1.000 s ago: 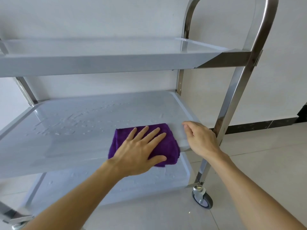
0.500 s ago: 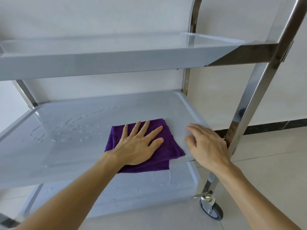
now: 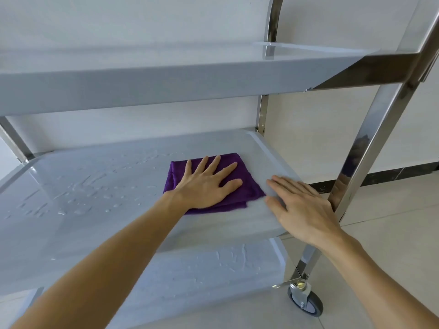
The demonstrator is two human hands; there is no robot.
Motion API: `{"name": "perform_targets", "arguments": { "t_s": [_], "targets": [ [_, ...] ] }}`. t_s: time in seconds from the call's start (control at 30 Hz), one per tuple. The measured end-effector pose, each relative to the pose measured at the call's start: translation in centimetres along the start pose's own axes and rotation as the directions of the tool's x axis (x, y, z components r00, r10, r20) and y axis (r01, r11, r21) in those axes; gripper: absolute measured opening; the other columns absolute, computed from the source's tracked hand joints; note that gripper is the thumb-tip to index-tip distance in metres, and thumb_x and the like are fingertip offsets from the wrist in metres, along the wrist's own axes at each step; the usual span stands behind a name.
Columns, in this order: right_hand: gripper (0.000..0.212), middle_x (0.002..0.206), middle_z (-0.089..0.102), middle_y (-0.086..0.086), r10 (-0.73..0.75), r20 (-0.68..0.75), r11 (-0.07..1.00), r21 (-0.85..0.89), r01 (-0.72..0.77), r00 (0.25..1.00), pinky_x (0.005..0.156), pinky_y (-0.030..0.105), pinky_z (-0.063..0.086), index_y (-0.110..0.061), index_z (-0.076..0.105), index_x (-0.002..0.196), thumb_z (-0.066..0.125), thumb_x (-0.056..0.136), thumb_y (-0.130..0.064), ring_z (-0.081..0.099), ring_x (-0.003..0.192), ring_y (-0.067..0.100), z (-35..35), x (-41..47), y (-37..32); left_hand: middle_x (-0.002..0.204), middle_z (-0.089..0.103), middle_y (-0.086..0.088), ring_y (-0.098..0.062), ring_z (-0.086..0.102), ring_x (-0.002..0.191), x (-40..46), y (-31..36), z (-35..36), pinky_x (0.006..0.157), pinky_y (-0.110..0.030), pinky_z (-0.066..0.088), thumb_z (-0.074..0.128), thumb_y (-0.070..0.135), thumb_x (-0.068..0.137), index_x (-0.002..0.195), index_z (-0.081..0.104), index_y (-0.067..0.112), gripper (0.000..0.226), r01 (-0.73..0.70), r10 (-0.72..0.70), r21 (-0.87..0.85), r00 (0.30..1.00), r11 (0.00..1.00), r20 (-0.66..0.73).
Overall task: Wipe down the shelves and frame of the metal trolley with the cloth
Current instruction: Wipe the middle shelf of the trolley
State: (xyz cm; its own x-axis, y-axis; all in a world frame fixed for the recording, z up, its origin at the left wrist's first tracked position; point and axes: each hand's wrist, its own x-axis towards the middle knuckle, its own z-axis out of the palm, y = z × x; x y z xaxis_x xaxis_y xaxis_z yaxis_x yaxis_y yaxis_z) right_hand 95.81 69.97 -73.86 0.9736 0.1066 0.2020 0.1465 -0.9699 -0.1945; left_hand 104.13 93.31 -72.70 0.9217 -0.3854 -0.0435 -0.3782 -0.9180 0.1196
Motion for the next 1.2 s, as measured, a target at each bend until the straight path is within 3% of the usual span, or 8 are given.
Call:
{"name": "perform_targets", "arguments": {
  "t_s": [0.13, 0.23, 0.4, 0.7, 0.9, 1.1, 1.2],
  "targets": [
    [0.055, 0.163, 0.014, -0.022, -0.002, -0.013, 1.0, -0.003, 0.002, 1.0, 0.117, 0.018, -0.006, -0.036, 0.023, 0.156, 0.022, 0.102, -0.051, 0.005, 0.148, -0.008, 0.1, -0.1, -0.2, 0.162, -0.015, 0.016, -0.012, -0.019, 0.15, -4.9, -1.5, 0.4, 0.12, -0.051, -0.013, -0.004, 0.091, 0.076, 0.141, -0.014, 0.068, 0.07, -0.165, 0.165, -0.003, 0.986, 0.986, 0.028],
    [0.054, 0.162, 0.017, -0.022, 0.0, -0.059, 1.0, -0.024, -0.001, 0.998, 0.115, 0.016, -0.008, -0.037, 0.027, 0.154, 0.024, 0.102, -0.048, 0.008, 0.147, -0.009, 0.3, -0.2, -0.3, 0.161, -0.017, 0.019, -0.009, -0.021, 0.149, -5.1, -1.9, 0.2, 0.121, -0.049, -0.013, -0.002, 0.092, 0.076, 0.139, -0.015, 0.069, 0.068, -0.199, 0.199, -0.001, 0.978, 0.98, 0.056],
    [0.055, 0.162, 0.015, -0.021, -0.007, -0.054, 0.999, -0.034, 0.006, 0.999, 0.115, 0.016, -0.01, -0.036, 0.024, 0.155, 0.022, 0.102, -0.049, 0.005, 0.147, -0.009, 0.3, -0.1, -0.4, 0.166, -0.005, 0.013, -0.015, -0.009, 0.152, 1.4, -1.1, -0.6, 0.121, -0.053, -0.007, 0.003, 0.086, 0.08, 0.148, -0.001, 0.06, 0.073, -0.136, 0.136, 0.008, 0.99, 0.991, 0.039],
    [0.054, 0.16, 0.016, -0.026, 0.034, -0.084, 0.998, -0.041, -0.038, 0.996, 0.114, 0.011, -0.011, -0.04, 0.026, 0.153, 0.024, 0.101, -0.048, 0.005, 0.144, -0.014, 0.2, -0.3, -0.7, 0.166, 0.001, 0.011, -0.02, -0.002, 0.153, 9.7, -1.8, -0.9, 0.12, -0.054, -0.005, 0.008, 0.088, 0.08, 0.15, 0.004, 0.055, 0.077, -0.08, 0.08, -0.007, 0.997, 0.997, 0.014],
    [0.054, 0.159, 0.011, -0.029, 0.059, -0.035, 0.998, -0.024, -0.06, 0.998, 0.117, 0.015, -0.007, -0.041, 0.024, 0.154, 0.021, 0.101, -0.048, -0.005, 0.133, -0.021, 0.2, -0.1, -0.8, 0.165, 0.002, 0.017, -0.012, 0.0, 0.153, 8.1, -6.7, -1.6, 0.123, -0.047, -0.003, 0.007, 0.09, 0.078, 0.151, 0.006, 0.054, 0.081, 0.003, -0.003, -0.015, 1.0, 1.0, -0.008],
    [0.056, 0.159, 0.007, -0.03, 0.079, 0.007, 0.997, -0.001, -0.079, 0.997, 0.116, 0.015, -0.009, -0.04, 0.02, 0.155, 0.017, 0.1, -0.049, -0.007, 0.132, -0.023, 0.2, 0.1, -0.7, 0.165, 0.003, 0.018, -0.012, 0.003, 0.152, 2.7, -14.7, -2.5, 0.123, -0.044, 0.003, -0.009, 0.1, 0.056, 0.152, 0.005, 0.052, 0.108, 0.149, -0.149, 0.009, 0.988, 0.989, -0.036],
    [0.057, 0.16, 0.005, -0.028, 0.088, 0.021, 0.996, 0.005, -0.088, 0.996, 0.117, 0.017, -0.008, -0.039, 0.018, 0.155, 0.015, 0.1, -0.049, -0.008, 0.132, -0.022, 0.2, 0.2, -0.7, 0.165, 0.002, 0.015, -0.014, 0.001, 0.153, -0.4, -16.6, -2.7, 0.123, -0.045, 0.003, -0.012, 0.099, 0.055, 0.152, 0.001, 0.052, 0.109, 0.2, -0.199, 0.022, 0.98, 0.98, -0.029]
  ]
}}
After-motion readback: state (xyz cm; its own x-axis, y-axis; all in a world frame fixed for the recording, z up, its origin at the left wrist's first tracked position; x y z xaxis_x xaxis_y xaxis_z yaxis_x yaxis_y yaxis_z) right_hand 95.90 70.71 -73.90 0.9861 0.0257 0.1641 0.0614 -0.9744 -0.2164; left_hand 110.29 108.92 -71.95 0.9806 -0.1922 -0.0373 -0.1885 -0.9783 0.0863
